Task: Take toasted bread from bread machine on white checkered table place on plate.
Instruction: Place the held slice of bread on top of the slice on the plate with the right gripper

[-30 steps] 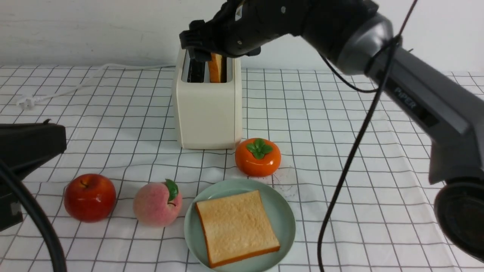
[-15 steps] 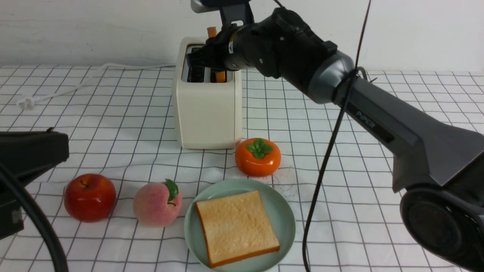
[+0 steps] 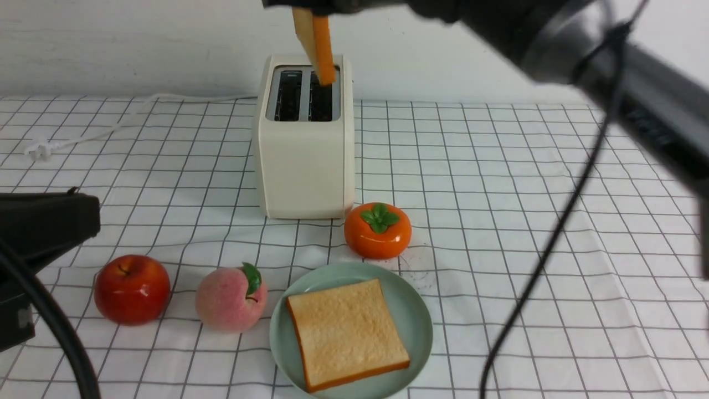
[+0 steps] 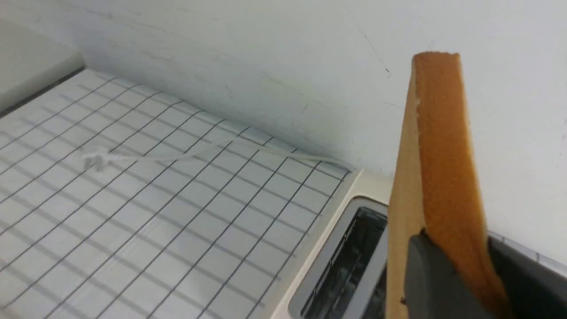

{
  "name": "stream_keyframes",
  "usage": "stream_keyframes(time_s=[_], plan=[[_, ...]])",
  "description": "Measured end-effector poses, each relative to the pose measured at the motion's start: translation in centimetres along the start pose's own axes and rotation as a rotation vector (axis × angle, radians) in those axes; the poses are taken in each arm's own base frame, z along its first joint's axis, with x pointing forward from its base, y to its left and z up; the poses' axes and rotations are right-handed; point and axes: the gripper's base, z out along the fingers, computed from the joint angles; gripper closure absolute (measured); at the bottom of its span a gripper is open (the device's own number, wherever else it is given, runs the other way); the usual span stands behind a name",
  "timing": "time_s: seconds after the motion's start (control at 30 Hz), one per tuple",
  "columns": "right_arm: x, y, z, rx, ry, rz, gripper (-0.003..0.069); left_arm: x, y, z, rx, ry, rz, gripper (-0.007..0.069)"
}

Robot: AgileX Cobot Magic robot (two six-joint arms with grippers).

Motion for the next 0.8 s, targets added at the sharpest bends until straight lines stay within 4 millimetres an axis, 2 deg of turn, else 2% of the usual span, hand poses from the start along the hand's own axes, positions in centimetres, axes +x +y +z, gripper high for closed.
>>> stream_keyframes(time_s=[0.07, 0.1, 0.17, 0.2, 0.23, 0.3, 0.4, 0.47, 0.5, 0.63, 0.67, 0.8], plan=[[-1.2, 0.3, -3.9, -0.035, 0.051, -0.045, 0.0559, 0.1, 0.0, 0.0, 0.000, 0.011, 0.004, 0.0638], [-1.7, 0.3, -6.9, -0.080, 0.108, -0.067, 0.0559, 0.2, 0.0, 0.0, 0.001, 0.023, 0.004, 0.0638], [-1.7, -0.3, -9.9, -0.115, 0.184, -0.077, 0.0560, 0.4, 0.0, 0.0, 0.004, 0.040, 0.005, 0.0638], [-1.3, -0.5, -10.5, -0.135, 0.220, -0.076, 0.0560, 0.5, 0.0, 0.0, 0.005, 0.051, 0.006, 0.0638], [-0.8, -1.2, -11.9, -0.158, 0.270, -0.058, 0.0561, 0.6, -0.1, 0.0, 0.008, 0.066, 0.006, 0.0638], [0.7, -1.8, -12.8, -0.201, 0.346, -0.013, 0.0561, 0.7, -0.1, 0.0, 0.011, 0.082, 0.006, 0.0638], [3.5, -2.0, -13.0, -0.275, 0.452, 0.061, 0.0561, 0.8, -0.1, 0.0, 0.013, 0.088, 0.006, 0.0638], [7.1, -1.5, -12.1, -0.380, 0.528, 0.143, 0.0561, 0.8, -0.1, 0.0, 0.013, 0.092, 0.006, 0.0638], [9.1, -1.0, -11.1, -0.434, 0.560, 0.183, 0.0561, 0.9, -0.1, 0.0, 0.014, 0.094, 0.006, 0.0638], [14.2, 0.1, -7.8, -0.539, 0.591, 0.295, 0.0561, 0.9, -0.1, 0.0, 0.015, 0.101, 0.006, 0.0638], [15.7, 0.2, -6.4, -0.561, 0.583, 0.334, 0.0561, 0.9, -0.1, -0.1, 0.016, 0.104, 0.006, 0.0638], [17.6, -0.6, -3.8, -0.579, 0.554, 0.428, 0.0561, 1.0, -0.1, -0.1, 0.017, 0.109, 0.006, 0.0638]])
